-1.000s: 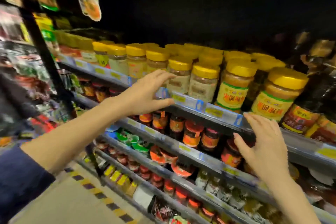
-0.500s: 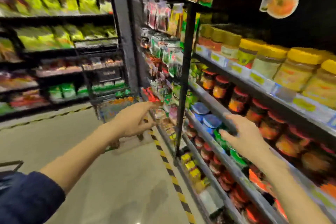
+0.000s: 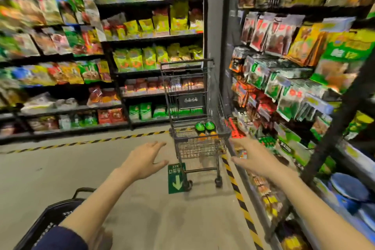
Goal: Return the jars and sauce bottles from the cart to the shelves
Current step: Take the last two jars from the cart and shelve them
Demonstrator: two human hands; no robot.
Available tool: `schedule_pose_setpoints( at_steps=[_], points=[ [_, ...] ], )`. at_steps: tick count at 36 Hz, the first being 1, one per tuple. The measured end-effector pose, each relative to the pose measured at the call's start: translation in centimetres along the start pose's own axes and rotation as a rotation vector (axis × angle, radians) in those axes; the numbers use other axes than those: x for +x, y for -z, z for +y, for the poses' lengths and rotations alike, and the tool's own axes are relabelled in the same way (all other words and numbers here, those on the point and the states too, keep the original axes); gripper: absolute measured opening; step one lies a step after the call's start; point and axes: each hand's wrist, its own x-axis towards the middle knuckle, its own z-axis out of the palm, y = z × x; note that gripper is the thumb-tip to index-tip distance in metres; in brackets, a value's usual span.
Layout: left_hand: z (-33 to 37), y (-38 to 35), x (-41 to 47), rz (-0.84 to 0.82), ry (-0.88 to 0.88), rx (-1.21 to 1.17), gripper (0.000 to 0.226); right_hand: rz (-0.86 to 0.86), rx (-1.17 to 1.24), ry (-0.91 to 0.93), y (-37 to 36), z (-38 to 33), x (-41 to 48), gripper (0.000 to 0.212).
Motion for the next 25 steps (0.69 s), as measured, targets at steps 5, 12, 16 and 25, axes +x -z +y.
schedule_pose_setpoints(
  at_steps=[5,12,16,25],
  points=[
    [-3.4,-0.7,5.6,-0.006,0.036,-0.03,0.064,-0.028,-0.05,0.031,-0.5,-0.2,8.2,0.06],
    [-5.3,-2.3,17.4,-0.014,0.09,-0.073,0.062,-0.078,-0.06,0.055,-1.4,2.9,20.5,0.052],
    [-5.5,-3.6,24.9,-0.066,0.106,-0.136,0.061,-0.128,-0.062,0.068,-1.6,6.1,27.8,0.059],
    [-6.0,-7.7,39.5,-0.143,0.125,-0.134,0.063,-0.276,-0.146,0.075,-3.0,11.7,41.4,0.06]
  ],
)
